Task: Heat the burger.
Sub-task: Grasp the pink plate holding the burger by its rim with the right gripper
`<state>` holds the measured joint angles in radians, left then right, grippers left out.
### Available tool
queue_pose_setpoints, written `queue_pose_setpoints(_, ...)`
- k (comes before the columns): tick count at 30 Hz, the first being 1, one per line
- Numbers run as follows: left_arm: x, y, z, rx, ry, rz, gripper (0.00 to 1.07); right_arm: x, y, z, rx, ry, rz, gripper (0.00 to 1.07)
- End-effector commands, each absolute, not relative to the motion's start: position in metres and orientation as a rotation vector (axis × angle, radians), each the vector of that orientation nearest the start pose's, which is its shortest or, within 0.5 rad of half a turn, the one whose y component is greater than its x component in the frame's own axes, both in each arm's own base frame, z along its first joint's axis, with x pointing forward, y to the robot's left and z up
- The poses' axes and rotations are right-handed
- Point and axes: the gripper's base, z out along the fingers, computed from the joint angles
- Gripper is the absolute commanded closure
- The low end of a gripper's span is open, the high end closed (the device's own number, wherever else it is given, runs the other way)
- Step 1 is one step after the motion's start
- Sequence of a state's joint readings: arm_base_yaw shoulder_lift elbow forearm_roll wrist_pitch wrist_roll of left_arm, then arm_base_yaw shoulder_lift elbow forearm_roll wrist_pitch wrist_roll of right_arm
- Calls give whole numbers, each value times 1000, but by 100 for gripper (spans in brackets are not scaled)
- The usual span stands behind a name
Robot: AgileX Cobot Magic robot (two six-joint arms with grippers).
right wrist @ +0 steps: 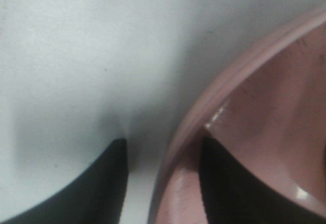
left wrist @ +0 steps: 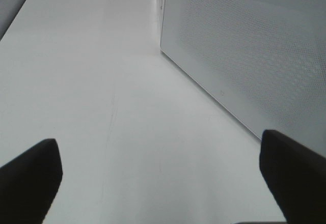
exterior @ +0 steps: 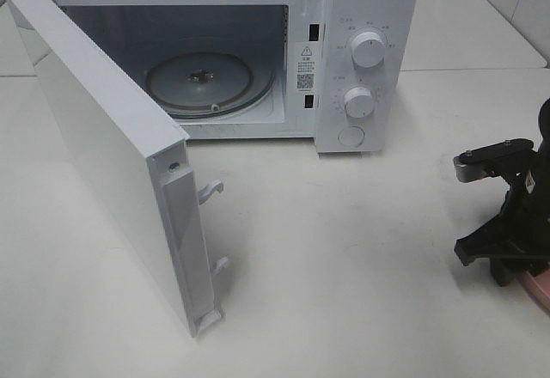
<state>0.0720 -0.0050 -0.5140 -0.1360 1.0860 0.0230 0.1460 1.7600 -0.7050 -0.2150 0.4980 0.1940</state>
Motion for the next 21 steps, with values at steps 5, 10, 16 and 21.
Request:
queue_pose_setpoints(5,-10,-12,281,-38,2013,-109,9,254,25,103,-211,3073,-187,107)
queue_pose_setpoints(10,-10,-12,281,-38,2013,-109,9,252,24,103,-200,3098,-207,107)
queue_pose_setpoints(16,-10,-12,281,-38,2013,-109,9,251,27,107,-213,3083,-277,107)
queue_pose_setpoints(21,-10,-12,281,-38,2013,-109,9,249,32,112,-228,3054,-424,107)
